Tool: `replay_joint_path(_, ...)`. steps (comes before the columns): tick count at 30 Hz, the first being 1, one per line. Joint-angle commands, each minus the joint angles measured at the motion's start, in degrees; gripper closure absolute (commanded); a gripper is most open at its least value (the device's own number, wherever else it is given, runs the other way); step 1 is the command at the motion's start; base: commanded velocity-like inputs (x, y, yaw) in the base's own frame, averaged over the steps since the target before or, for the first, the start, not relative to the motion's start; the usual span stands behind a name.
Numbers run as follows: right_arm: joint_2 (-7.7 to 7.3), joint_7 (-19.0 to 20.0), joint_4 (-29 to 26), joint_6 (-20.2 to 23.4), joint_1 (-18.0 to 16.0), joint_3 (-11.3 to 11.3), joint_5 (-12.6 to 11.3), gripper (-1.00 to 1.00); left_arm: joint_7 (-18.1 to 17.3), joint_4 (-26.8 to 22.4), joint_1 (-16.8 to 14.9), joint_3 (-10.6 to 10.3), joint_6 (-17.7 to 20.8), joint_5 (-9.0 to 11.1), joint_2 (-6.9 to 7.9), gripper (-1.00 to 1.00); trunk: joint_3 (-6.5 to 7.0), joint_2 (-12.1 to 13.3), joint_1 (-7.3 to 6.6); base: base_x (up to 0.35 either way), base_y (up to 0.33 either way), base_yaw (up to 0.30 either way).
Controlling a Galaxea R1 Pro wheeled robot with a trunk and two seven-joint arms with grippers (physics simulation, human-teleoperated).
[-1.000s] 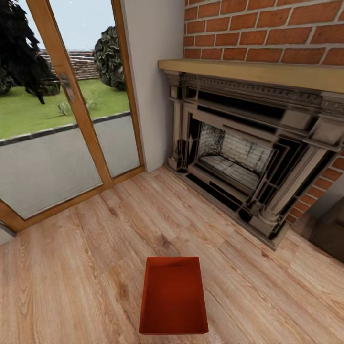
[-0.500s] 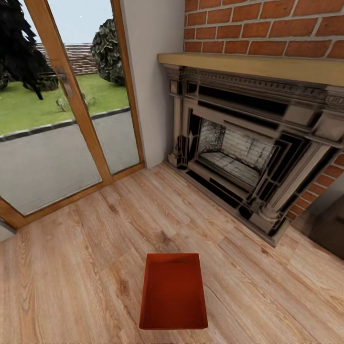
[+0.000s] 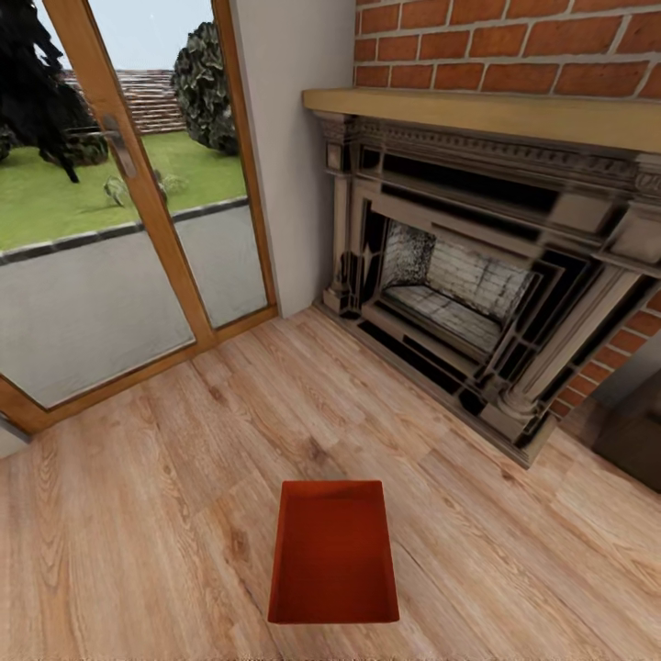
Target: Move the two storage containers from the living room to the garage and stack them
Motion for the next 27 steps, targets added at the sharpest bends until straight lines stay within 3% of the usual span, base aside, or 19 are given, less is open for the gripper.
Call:
replay_joint_path(1, 0.07, 0.16, 0.17, -0.29, -0.05, 0.48, -0.52, -1.0, 0.14, 0.02, -0.02, -0.49, -0.14, 0.41, 0.0, -1.0, -0.14, -0.04, 0.0, 0.0, 0.0, 0.0)
replay_joint_path(27, 0.34, 0.2, 0.17, -0.11, -0.05, 0.48, -0.52, -1.0, 0.15, 0.02, -0.02, -0.49, -0.14, 0.4, -0.02, -1.0, -2.55, -0.04, 0.0, 0.0, 0.0, 0.0)
